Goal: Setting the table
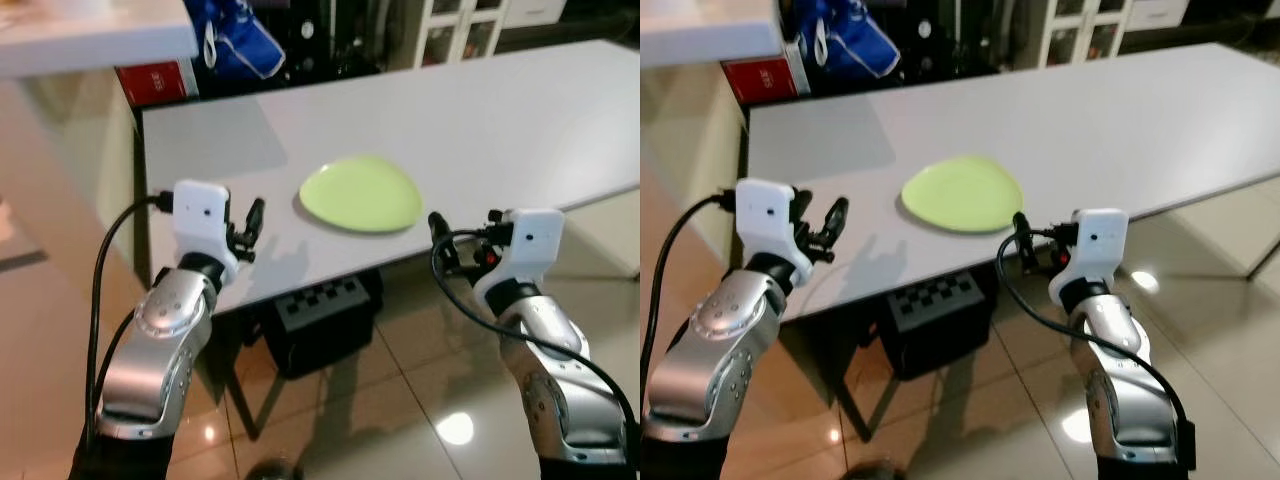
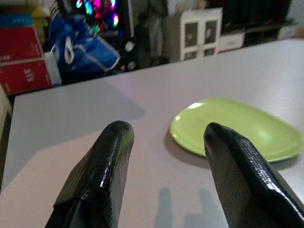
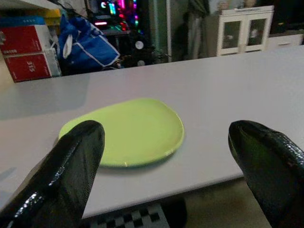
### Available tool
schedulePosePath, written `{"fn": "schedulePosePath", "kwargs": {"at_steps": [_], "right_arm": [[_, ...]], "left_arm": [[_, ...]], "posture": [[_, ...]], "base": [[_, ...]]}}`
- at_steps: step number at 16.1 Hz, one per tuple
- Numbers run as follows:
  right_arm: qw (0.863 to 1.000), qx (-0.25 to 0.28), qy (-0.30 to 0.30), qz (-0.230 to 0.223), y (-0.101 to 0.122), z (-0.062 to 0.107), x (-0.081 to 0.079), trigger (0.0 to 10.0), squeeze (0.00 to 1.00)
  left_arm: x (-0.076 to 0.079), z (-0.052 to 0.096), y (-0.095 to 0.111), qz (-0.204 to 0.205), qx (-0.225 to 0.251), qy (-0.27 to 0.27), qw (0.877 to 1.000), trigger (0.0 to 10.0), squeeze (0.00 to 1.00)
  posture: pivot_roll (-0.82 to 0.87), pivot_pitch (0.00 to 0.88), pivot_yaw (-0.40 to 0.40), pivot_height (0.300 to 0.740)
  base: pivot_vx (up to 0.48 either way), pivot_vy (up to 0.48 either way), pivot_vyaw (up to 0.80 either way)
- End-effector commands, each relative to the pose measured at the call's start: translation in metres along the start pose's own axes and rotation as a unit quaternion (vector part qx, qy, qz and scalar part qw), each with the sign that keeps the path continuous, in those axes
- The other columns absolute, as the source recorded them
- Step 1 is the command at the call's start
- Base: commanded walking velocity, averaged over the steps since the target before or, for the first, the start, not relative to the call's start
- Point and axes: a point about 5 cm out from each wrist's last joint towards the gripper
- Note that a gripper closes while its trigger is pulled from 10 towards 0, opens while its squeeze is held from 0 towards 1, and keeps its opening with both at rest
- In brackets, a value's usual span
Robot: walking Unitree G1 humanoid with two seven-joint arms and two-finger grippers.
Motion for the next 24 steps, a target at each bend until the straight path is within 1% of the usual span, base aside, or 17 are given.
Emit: {"fn": "schedulePosePath", "kwargs": {"at_steps": [1, 3, 5, 9, 24], "right_arm": [[1.0, 0.003, 0.001, -0.004, 0.003, 0.0, -0.001, 10.0, 0.0], [1.0, 0.0, 0.017, -0.006, 0.001, -0.001, -0.006, 10.0, 0.0], [1.0, -0.002, 0.02, -0.006, 0.001, -0.001, -0.008, 10.0, 0.0], [0.999, -0.014, 0.044, -0.002, -0.005, 0.001, -0.013, 10.0, 0.0], [0.999, -0.011, 0.051, 0.003, -0.008, -0.001, -0.017, 10.0, 0.0]], "left_arm": [[-0.001, 0.001, -0.002, -0.004, -0.005, 0.003, 1.0, 10.0, 0.0], [-0.004, 0.002, -0.001, -0.012, 0.001, 0.01, 1.0, 10.0, 0.0], [-0.005, 0.002, 0.0, -0.014, 0.001, 0.011, 1.0, 10.0, 0.0], [-0.011, 0.008, 0.0, -0.016, 0.002, 0.015, 1.0, 10.0, 0.0], [-0.019, 0.009, 0.0, -0.024, 0.001, 0.033, 0.999, 10.0, 0.0]], "posture": [[0.03, 0.0, 0.018, 0.74], [0.03, 0.0, 0.008, 0.74], [0.03, 0.0, 0.006, 0.74], [0.04, 0.0, 0.001, 0.74], [0.05, 0.0, -0.006, 0.74]], "base": [[0.0, 0.0, 0.0], [0.0, 0.0, 0.0], [0.0, 0.0, 0.0], [0.0, 0.069, 0.0], [0.0, 0.464, 0.0]]}}
Point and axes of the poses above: a point about 5 cm out from each wrist's last joint towards the gripper, its own z axis pointing back from the gripper into the wrist, its own y axis along the axis of the wrist's last joint, x = y × z, and after that the axes turned 4 degrees about z, right-handed
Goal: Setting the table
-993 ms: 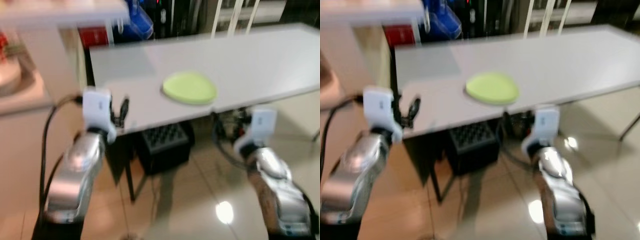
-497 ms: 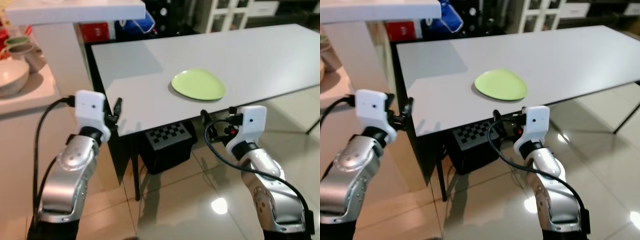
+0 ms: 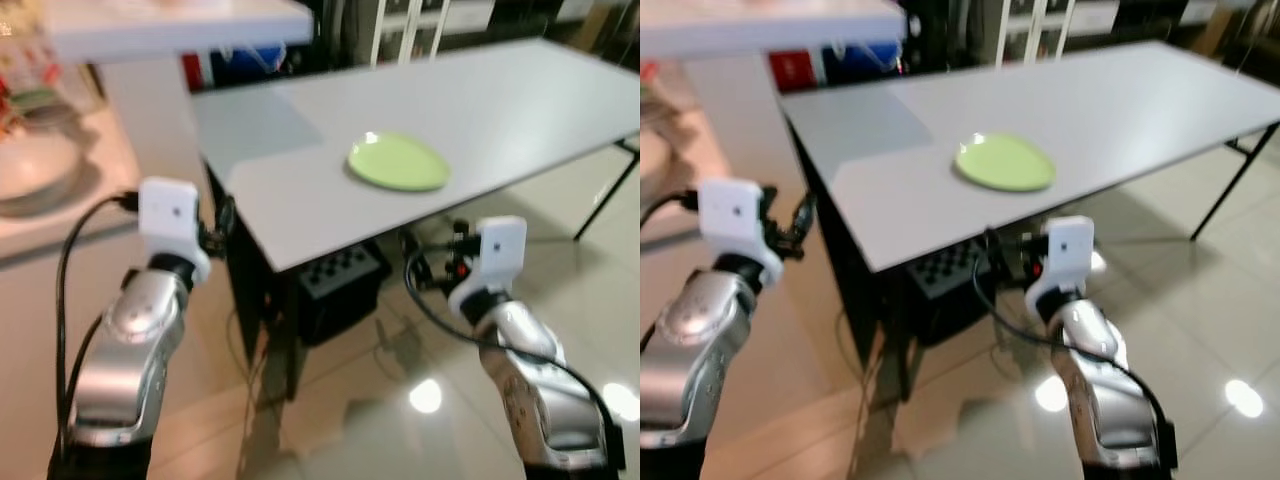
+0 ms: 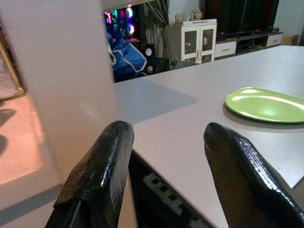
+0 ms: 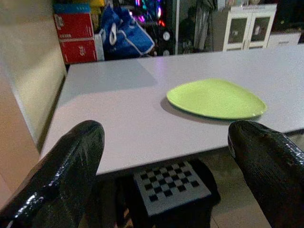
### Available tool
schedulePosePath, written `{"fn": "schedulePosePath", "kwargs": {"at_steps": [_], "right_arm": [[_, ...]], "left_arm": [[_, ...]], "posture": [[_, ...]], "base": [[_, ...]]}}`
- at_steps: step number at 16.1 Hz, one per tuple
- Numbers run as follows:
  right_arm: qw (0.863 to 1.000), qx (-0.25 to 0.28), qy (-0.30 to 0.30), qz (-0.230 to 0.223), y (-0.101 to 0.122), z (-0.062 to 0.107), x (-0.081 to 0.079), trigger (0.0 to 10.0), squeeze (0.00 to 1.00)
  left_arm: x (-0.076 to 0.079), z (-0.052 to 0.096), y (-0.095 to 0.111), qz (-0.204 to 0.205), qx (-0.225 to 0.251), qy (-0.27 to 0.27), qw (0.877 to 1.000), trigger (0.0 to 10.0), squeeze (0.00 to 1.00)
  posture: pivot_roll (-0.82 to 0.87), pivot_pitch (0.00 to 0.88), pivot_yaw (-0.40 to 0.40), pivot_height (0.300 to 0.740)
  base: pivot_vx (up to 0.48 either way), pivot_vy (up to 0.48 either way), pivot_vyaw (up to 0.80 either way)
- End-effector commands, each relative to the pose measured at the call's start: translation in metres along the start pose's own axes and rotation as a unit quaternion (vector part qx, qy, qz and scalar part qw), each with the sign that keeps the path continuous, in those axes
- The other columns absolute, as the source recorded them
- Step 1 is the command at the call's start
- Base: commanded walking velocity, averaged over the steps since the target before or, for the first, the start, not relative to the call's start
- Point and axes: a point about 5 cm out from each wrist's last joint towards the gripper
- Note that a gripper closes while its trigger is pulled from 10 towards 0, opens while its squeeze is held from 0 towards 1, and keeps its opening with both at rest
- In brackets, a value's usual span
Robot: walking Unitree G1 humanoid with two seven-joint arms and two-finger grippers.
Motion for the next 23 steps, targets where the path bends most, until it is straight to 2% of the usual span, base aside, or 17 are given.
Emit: {"fn": "schedulePosePath", "kwargs": {"at_steps": [1, 14, 17, 20, 22, 23], "right_arm": [[1.0, -0.003, -0.014, 0.007, -0.001, 0.002, 0.007, 10.0, 0.0], [1.0, 0.013, -0.004, 0.02, 0.004, -0.002, 0.004, 10.0, 0.0], [1.0, 0.014, -0.005, 0.02, 0.004, -0.003, 0.005, 10.0, 0.0], [1.0, 0.017, -0.009, 0.022, 0.006, -0.003, 0.007, 10.0, 0.0], [0.999, 0.02, -0.012, 0.022, 0.008, -0.005, 0.008, 10.0, 0.0], [0.999, 0.023, -0.012, 0.03, 0.009, -0.008, 0.01, 10.0, 0.0]], "left_arm": [[0.006, -0.001, 0.001, 0.001, 0.002, -0.01, 1.0, 10.0, 0.0], [0.004, -0.001, 0.005, -0.004, 0.008, -0.007, 1.0, 10.0, 0.0], [0.005, -0.003, 0.013, -0.044, 0.027, -0.005, 0.999, 10.0, 0.0], [0.005, -0.004, 0.012, -0.032, 0.023, 0.001, 0.999, 10.0, 0.0], [0.004, -0.004, 0.014, -0.007, 0.028, 0.009, 1.0, 10.0, 0.0], [0.003, -0.005, 0.016, -0.018, 0.027, 0.014, 0.999, 10.0, 0.0]], "posture": [[0.05, 0.0, -0.006, 0.74], [0.06, 0.0, -0.013, 0.74], [0.06, 0.0, -0.013, 0.74], [0.06, 0.0, -0.012, 0.74], [0.07, 0.0, -0.017, 0.74], [0.07, 0.0, -0.021, 0.74]], "base": [[0.0, 0.48, 0.0], [0.0, 0.48, 0.0], [0.0, -0.16, 0.0], [0.0, -0.439, 0.0], [0.0, 0.0, 0.0], [0.0, 0.0, 0.0]]}}
Point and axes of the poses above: a point about 5 cm out from each wrist's last joint towards the gripper, its own z axis pointing back from the gripper into the wrist, its own y axis along the axis of the wrist's last joint, x = y × z, and after that the axes turned 4 degrees about z, right-handed
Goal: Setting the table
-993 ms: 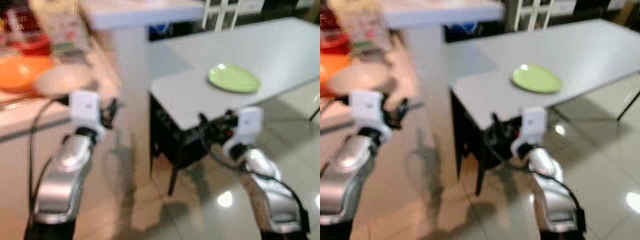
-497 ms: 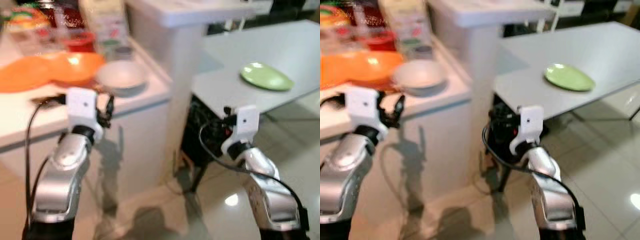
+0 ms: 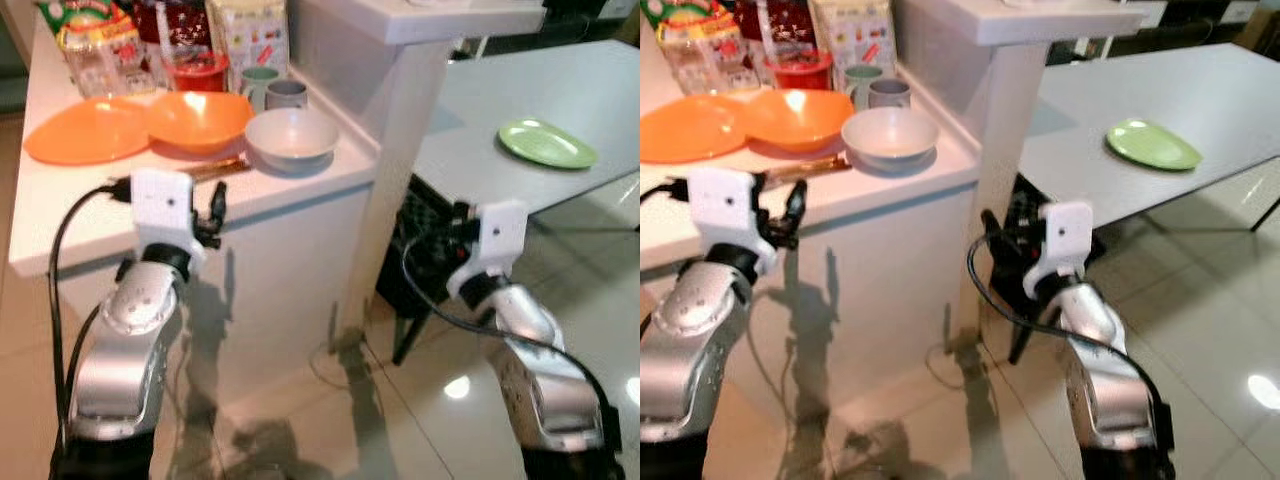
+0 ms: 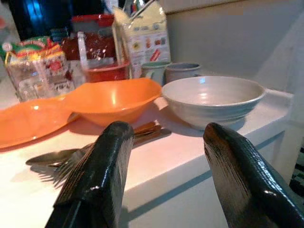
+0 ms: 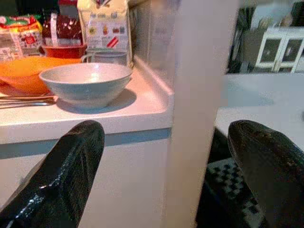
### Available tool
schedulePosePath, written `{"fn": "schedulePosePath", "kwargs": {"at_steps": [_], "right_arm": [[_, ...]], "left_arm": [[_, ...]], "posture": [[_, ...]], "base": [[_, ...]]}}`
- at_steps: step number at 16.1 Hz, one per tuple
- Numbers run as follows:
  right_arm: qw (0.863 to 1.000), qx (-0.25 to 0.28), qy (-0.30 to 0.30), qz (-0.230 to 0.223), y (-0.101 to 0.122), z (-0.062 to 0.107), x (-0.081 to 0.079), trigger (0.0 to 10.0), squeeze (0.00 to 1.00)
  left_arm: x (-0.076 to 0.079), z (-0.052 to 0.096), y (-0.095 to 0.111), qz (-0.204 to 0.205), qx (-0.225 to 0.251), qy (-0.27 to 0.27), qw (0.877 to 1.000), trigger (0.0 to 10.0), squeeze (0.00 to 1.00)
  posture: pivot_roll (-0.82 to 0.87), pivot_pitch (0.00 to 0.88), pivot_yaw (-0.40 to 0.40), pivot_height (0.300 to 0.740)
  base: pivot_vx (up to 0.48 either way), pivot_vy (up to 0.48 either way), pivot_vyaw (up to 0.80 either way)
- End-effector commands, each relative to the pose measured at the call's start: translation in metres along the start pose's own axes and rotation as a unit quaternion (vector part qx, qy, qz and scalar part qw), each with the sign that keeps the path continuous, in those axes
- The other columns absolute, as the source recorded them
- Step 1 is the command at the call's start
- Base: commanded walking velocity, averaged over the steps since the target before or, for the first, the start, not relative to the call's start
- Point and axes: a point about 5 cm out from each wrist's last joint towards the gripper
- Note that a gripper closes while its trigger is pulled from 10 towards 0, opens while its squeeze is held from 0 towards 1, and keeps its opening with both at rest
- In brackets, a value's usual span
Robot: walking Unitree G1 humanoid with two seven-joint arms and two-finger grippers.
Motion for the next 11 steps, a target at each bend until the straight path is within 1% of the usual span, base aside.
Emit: {"fn": "schedulePosePath", "kwargs": {"at_steps": [1, 2, 4, 6, 8, 10, 11], "right_arm": [[1.0, -0.009, -0.014, 0.01, -0.004, 0.001, 0.009, 10.0, 0.0], [1.0, -0.006, -0.013, 0.01, -0.002, -0.001, 0.009, 10.0, 0.0], [1.0, -0.002, -0.02, 0.01, 0.0, -0.004, 0.01, 10.0, 0.0], [0.999, 0.004, -0.039, 0.01, 0.003, -0.005, 0.015, 10.0, 0.0], [0.999, 0.008, -0.053, 0.007, 0.004, -0.007, 0.02, 10.0, 0.0], [0.998, 0.013, -0.057, 0.007, 0.006, -0.01, 0.023, 10.0, 0.0], [0.999, 0.016, -0.05, 0.008, 0.009, -0.01, 0.022, 10.0, 0.0]], "left_arm": [[0.006, -0.001, 0.006, -0.003, 0.012, -0.007, 1.0, 10.0, 0.0], [0.007, -0.002, 0.01, -0.005, 0.029, -0.009, 1.0, 10.0, 0.0], [0.008, -0.005, 0.013, -0.005, 0.038, -0.01, 0.999, 10.0, 0.0], [0.01, -0.011, 0.016, -0.008, 0.041, -0.011, 0.999, 10.0, 0.0], [0.011, -0.013, 0.017, -0.008, 0.046, -0.011, 0.999, 10.0, 0.0], [0.015, -0.016, 0.02, -0.007, 0.049, -0.017, 0.999, 10.0, 0.0], [0.016, -0.017, 0.021, -0.005, 0.051, -0.021, 0.998, 10.0, 0.0]], "posture": [[0.07, 0.0, -0.024, 0.74], [0.07, 0.0, -0.024, 0.74], [0.07, 0.0, -0.018, 0.74], [0.07, 0.0, -0.018, 0.74], [0.07, 0.0, -0.013, 0.74], [0.06, 0.0, 0.0, 0.74], [0.05, 0.0, 0.003, 0.74]], "base": [[0.0, 0.0, 0.0], [0.0, 0.0, 0.0], [0.0, 0.0, 0.52], [0.291, 0.0, 0.8], [0.306, 0.0, 0.8], [0.354, 0.0, 0.8], [0.364, 0.0, 0.8]]}}
Point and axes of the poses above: a point about 5 cm out from each wrist's last joint towards the gripper, its own z axis pointing back from the gripper into the wrist, its own y axis along the axis of the wrist's last joint, x = y × z, and after that the axes turned 4 degrees about z, right-handed
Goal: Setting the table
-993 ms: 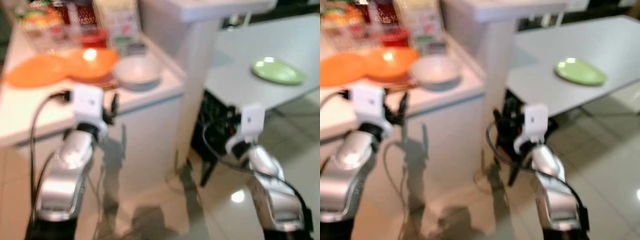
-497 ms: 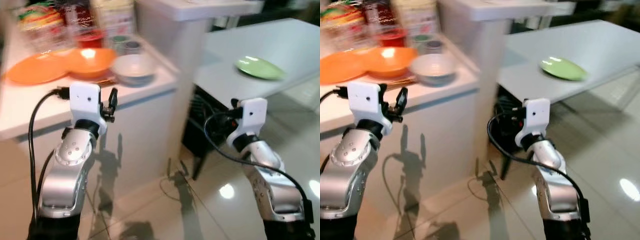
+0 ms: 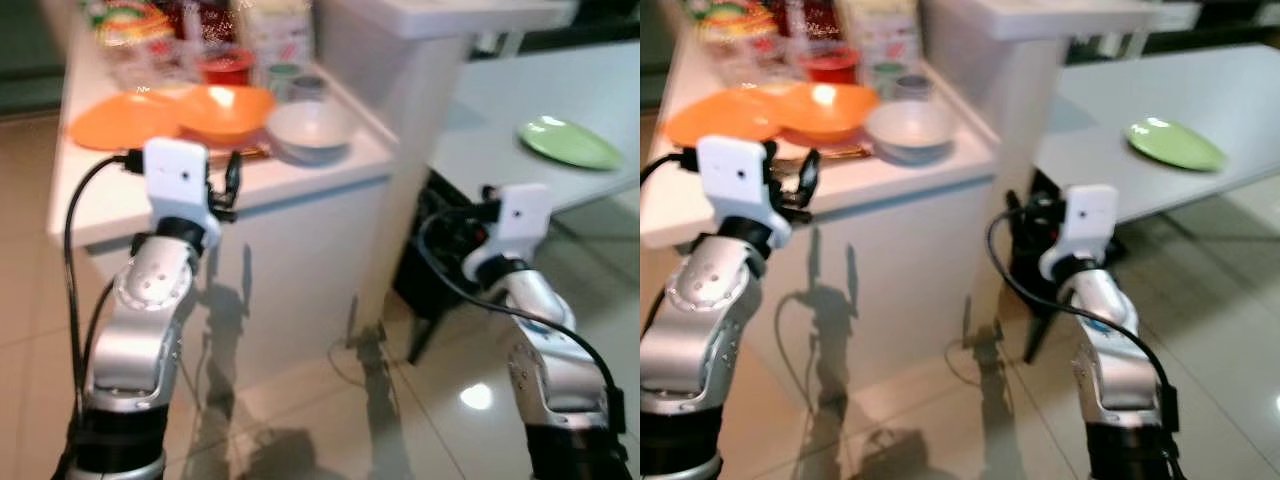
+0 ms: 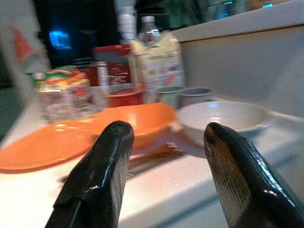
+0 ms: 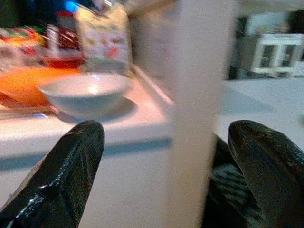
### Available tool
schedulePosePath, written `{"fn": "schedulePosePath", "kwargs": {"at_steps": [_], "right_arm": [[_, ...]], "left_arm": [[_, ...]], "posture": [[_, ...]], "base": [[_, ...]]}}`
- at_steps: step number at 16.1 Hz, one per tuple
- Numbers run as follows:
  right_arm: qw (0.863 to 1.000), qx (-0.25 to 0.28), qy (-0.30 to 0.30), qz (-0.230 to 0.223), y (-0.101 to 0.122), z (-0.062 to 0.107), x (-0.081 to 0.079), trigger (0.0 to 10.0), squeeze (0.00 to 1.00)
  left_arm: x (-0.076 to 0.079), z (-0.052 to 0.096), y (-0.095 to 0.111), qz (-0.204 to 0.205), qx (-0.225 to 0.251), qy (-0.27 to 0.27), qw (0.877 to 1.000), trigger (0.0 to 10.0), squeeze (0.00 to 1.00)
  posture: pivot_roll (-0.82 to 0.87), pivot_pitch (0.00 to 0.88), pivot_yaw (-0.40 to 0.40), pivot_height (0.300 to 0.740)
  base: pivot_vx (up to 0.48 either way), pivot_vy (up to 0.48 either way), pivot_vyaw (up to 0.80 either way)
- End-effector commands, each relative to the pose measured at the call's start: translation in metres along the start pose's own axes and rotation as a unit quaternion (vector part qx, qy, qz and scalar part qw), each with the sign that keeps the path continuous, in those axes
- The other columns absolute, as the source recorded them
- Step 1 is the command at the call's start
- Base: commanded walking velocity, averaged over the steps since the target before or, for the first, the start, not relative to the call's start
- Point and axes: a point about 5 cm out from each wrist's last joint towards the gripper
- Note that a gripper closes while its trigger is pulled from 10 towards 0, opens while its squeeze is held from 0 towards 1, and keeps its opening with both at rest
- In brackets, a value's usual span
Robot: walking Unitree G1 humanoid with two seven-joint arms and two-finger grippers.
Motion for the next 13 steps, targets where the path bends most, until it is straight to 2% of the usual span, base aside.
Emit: {"fn": "schedulePosePath", "kwargs": {"at_steps": [1, 4, 8, 11, 12, 13], "right_arm": [[1.0, 0.002, 0.0, 0.009, 0.003, 0.002, 0.006, 10.0, 0.0], [1.0, 0.003, -0.006, 0.012, 0.004, 0.004, 0.012, 10.0, 0.0], [0.999, 0.026, -0.018, -0.008, 0.023, 0.0, 0.027, 10.0, 0.0], [0.999, 0.032, -0.015, -0.017, 0.037, -0.002, 0.038, 10.0, 0.0], [0.999, 0.032, -0.011, -0.027, 0.04, -0.002, 0.041, 10.0, 0.25], [0.999, 0.026, -0.017, -0.024, 0.042, -0.004, 0.046, 10.0, 1.0]], "left_arm": [[0.008, -0.002, 0.002, -0.001, 0.004, -0.013, 1.0, 10.0, 0.0], [0.012, 0.0, 0.0, 0.005, 0.003, -0.019, 1.0, 10.0, 0.0], [0.018, 0.001, 0.0, 0.021, 0.01, -0.037, 0.999, 10.0, 0.0], [0.025, 0.007, 0.004, 0.049, 0.021, -0.08, 0.995, 10.0, 0.0], [0.024, 0.009, 0.004, 0.052, 0.022, -0.09, 0.994, 10.0, 0.0], [0.024, 0.01, 0.006, 0.051, 0.029, -0.096, 0.994, 10.0, 0.0]], "posture": [[0.05, 0.0, 0.003, 0.74], [0.04, 0.0, -0.003, 0.74], [0.03, 0.0, -0.01, 0.74], [0.03, 0.0, -0.023, 0.74], [0.04, 0.0, -0.028, 0.74], [0.04, 0.0, -0.032, 0.74]], "base": [[0.368, 0.0, 0.8], [0.365, 0.0, 0.7], [0.344, 0.0, 0.0], [0.0, 0.0, 0.0], [0.0, 0.0, 0.0], [0.0, 0.0, 0.0]]}}
Point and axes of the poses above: a point about 5 cm out from each wrist's last joint towards the gripper, its own z axis pointing back from the gripper into the wrist, its own y axis along the axis of the wrist's last joint, x = y × z, and after that the axes turned 4 degrees about z, right-handed
